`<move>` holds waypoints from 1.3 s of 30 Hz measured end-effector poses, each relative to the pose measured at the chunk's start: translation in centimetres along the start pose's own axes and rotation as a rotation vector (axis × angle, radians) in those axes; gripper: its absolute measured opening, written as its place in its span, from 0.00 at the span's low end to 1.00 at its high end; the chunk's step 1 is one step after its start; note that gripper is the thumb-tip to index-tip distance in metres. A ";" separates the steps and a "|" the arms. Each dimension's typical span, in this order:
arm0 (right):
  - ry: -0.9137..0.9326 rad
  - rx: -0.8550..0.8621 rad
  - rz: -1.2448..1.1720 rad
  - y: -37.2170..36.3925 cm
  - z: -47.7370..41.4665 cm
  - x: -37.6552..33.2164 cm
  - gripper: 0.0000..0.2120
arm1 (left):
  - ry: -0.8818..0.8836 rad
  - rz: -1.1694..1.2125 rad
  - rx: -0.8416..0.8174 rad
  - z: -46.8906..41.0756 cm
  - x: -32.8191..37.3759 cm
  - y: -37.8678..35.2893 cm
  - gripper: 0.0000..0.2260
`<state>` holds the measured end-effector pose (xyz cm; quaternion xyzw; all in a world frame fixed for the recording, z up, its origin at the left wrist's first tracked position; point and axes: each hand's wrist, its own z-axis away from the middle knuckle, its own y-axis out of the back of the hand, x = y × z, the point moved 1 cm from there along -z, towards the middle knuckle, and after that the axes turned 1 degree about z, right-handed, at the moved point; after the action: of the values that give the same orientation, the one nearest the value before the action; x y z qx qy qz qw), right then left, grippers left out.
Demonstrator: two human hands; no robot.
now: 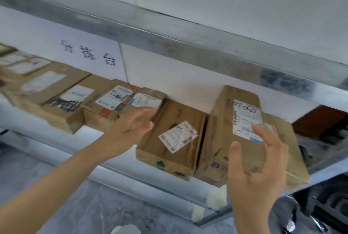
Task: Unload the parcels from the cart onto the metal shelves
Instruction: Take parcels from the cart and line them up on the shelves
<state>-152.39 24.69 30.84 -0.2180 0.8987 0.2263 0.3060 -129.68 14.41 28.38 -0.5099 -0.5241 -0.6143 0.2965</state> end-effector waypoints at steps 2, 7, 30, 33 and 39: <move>0.046 -0.039 -0.045 -1.6 0.1 -1.0 0.14 | 0.057 -0.022 0.054 1.8 -1.2 2.5 0.14; 0.079 -0.106 -0.102 -5.2 0.1 -3.0 0.11 | 0.172 -0.073 0.085 4.7 -3.2 5.9 0.11; 0.354 -1.457 -0.359 -38.5 14.4 -23.5 0.15 | 0.705 -0.382 0.626 23.9 -17.3 41.3 0.20; 0.415 -1.537 -0.279 -42.2 17.1 -27.8 0.21 | 0.819 -0.685 0.733 26.6 -18.6 45.0 0.32; 0.605 -1.493 -0.243 -48.2 21.9 -35.0 0.35 | 0.912 -0.880 0.836 30.1 -20.5 49.7 0.32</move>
<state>-91.76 6.69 24.83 -0.5122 0.5249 0.6622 -0.1536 -69.31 25.71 24.05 0.2054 -0.6939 -0.5760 0.3802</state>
